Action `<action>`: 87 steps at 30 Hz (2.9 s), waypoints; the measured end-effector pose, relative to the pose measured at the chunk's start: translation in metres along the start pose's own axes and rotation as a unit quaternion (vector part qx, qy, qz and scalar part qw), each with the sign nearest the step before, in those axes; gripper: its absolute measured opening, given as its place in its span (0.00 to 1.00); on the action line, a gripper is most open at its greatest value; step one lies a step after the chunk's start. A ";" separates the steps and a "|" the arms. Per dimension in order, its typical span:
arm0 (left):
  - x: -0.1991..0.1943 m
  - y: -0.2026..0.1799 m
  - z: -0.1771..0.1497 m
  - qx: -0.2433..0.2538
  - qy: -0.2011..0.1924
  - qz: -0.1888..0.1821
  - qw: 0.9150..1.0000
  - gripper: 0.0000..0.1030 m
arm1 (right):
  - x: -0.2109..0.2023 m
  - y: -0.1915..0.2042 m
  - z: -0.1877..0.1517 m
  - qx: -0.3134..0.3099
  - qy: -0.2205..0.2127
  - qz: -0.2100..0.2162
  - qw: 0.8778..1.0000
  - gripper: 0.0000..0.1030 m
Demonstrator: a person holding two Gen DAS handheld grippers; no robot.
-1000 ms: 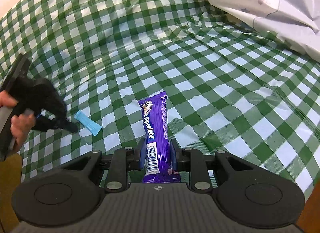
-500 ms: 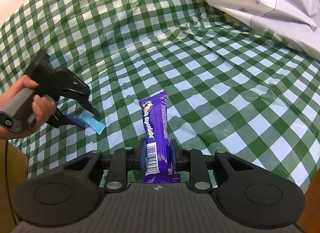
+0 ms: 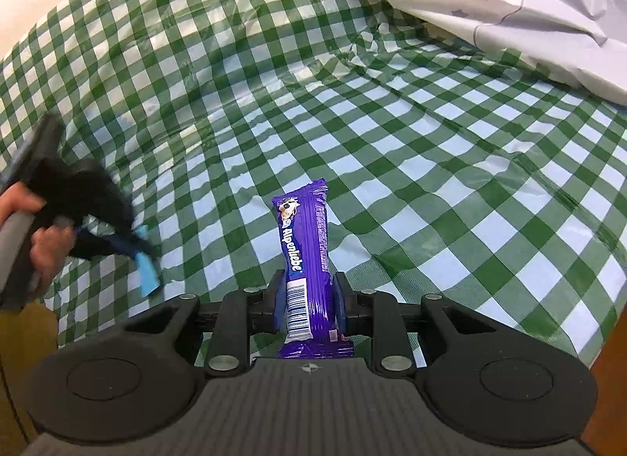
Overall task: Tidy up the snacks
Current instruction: 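Carry the purple bar and blue stick over the box, then open both tools to drop the purple bar and blue stick into the box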
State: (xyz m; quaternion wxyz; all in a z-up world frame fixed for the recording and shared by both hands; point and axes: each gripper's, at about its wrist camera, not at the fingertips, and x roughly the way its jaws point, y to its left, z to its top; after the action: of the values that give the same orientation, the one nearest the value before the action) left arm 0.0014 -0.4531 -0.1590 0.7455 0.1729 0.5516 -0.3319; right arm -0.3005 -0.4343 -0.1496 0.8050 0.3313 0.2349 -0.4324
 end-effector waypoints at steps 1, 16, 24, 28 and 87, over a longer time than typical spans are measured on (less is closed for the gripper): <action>-0.017 0.005 -0.010 0.009 -0.012 -0.007 1.000 0.10 | -0.004 0.000 0.000 -0.001 -0.003 0.001 1.000 0.25; -0.250 0.182 -0.201 0.017 -0.105 0.016 0.994 0.10 | -0.125 0.119 -0.041 -0.106 0.019 0.164 0.981 0.25; -0.294 0.289 -0.254 -0.058 -0.120 0.083 0.988 0.10 | -0.170 0.216 -0.094 -0.187 0.059 0.233 0.953 0.25; -0.307 0.312 -0.261 -0.074 -0.131 0.078 0.986 0.10 | -0.182 0.247 -0.108 -0.216 0.066 0.241 0.944 0.25; -0.239 0.339 -0.234 -0.018 -0.120 0.125 0.985 1.00 | -0.130 0.313 -0.147 -0.250 0.116 0.180 0.944 0.90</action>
State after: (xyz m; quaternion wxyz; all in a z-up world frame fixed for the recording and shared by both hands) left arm 0.0270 0.0098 -0.0491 0.8447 0.1855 0.4385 -0.2445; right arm -0.1148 -0.1285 -0.0583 0.8936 0.2040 0.3635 -0.1664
